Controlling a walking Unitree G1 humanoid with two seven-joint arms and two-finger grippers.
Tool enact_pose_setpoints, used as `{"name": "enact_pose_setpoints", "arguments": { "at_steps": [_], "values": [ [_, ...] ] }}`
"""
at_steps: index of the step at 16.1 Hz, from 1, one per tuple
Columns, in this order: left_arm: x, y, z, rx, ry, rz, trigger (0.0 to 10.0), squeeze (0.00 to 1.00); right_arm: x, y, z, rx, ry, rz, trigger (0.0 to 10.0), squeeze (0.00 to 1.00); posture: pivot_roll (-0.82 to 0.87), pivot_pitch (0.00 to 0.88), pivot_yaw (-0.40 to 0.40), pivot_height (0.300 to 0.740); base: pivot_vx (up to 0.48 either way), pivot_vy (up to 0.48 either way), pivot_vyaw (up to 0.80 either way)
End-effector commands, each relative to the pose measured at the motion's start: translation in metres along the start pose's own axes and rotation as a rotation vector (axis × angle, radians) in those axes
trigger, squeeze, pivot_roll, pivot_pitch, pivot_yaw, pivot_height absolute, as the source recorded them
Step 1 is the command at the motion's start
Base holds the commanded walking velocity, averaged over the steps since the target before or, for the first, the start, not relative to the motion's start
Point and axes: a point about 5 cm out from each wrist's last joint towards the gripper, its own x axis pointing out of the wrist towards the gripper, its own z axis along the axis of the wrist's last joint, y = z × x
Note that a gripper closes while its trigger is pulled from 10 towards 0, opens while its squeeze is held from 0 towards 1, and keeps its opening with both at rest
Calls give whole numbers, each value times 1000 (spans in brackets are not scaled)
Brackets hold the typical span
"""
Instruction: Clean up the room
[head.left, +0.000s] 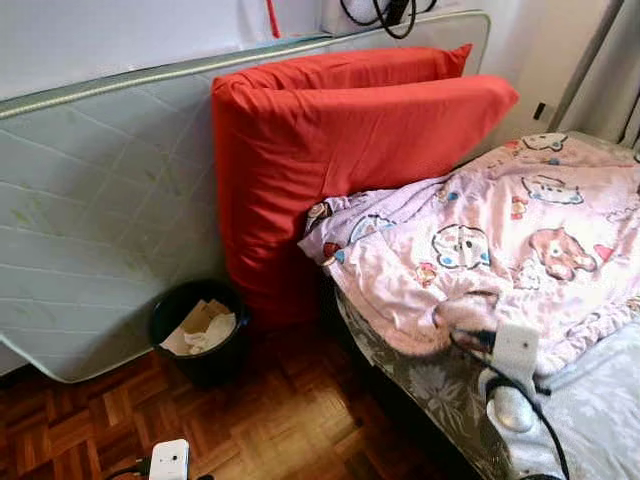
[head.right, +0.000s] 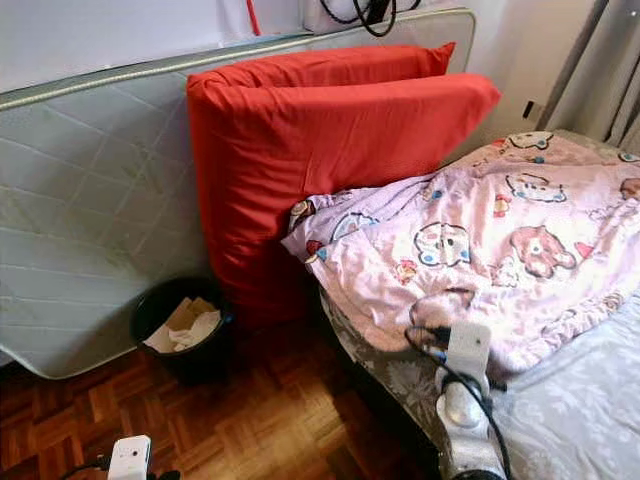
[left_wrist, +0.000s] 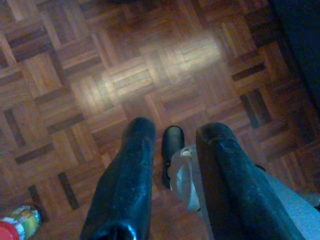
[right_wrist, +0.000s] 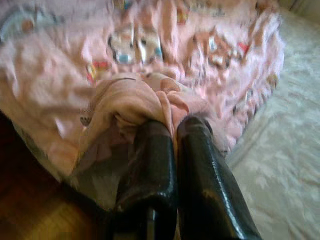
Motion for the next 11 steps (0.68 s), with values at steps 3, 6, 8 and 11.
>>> {"name": "enact_pose_setpoints", "arguments": {
  "at_steps": [3, 6, 8, 11],
  "values": [
    [-1, 1, -3, 7, 15, 4, 10000, 0, -3, -6, -15, -56, 82, -30, 10000, 0, 38, 0, -4, 740, 0, 0, 0],
    [0, 0, -2, 4, 13, 0, 10000, 0, -5, -9, -27, -96, 158, -33, 10000, 0, 39, 0, -6, 740, 0, 0, 0],
    [0, -1, -2, 3, 13, -3, 10000, 0, -7, -8, -34, -109, 196, -11, 10000, 0, 37, 0, -7, 740, 0, 0, 0],
    [0, -2, -2, 1, 13, -7, 10000, 0, -12, -4, -44, -134, 248, 26, 10000, 0, 38, 0, -7, 740, 0, 0, 0]
  ]
}}
